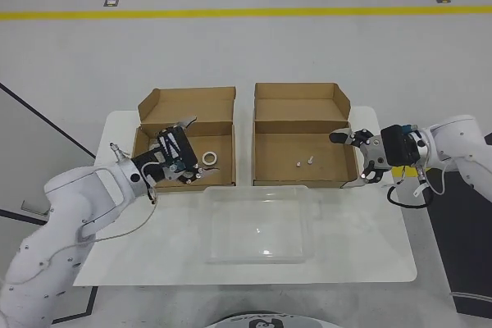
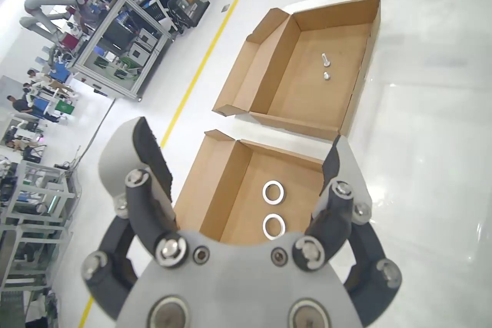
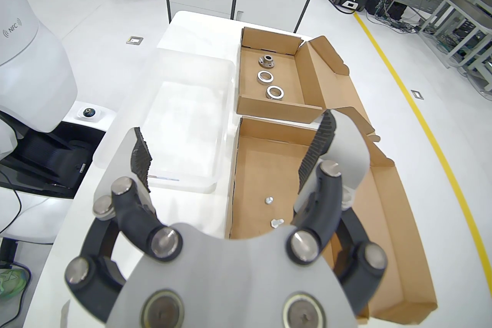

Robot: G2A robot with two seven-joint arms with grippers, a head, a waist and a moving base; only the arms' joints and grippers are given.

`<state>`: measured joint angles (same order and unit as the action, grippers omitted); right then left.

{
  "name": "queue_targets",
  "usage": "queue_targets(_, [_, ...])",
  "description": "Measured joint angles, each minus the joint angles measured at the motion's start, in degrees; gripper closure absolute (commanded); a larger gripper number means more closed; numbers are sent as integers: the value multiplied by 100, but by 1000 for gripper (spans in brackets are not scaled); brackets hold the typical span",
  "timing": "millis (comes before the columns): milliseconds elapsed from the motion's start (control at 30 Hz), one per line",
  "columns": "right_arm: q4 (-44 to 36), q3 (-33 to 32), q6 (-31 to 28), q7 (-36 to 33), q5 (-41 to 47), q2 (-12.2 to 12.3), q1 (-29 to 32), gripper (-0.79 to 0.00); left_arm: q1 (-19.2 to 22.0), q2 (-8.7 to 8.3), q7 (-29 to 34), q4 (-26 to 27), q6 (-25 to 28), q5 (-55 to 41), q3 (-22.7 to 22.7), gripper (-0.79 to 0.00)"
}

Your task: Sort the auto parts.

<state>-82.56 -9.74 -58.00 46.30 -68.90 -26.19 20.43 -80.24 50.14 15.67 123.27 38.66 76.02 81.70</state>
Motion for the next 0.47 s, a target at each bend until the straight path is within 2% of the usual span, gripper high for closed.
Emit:
queue_targets(267, [0, 0, 0, 0, 0, 0, 0, -785, -542, -51, -246, 504, 236, -390, 812, -785])
queue_targets(367, [0, 0, 0, 0, 0, 0, 0, -785, -617, -58, -373, 635, 302, -571, 1061, -785])
queue_targets(467, [0, 0, 0, 0, 0, 0, 0, -784, -614, -58, -408, 660, 316, -609, 1098, -785])
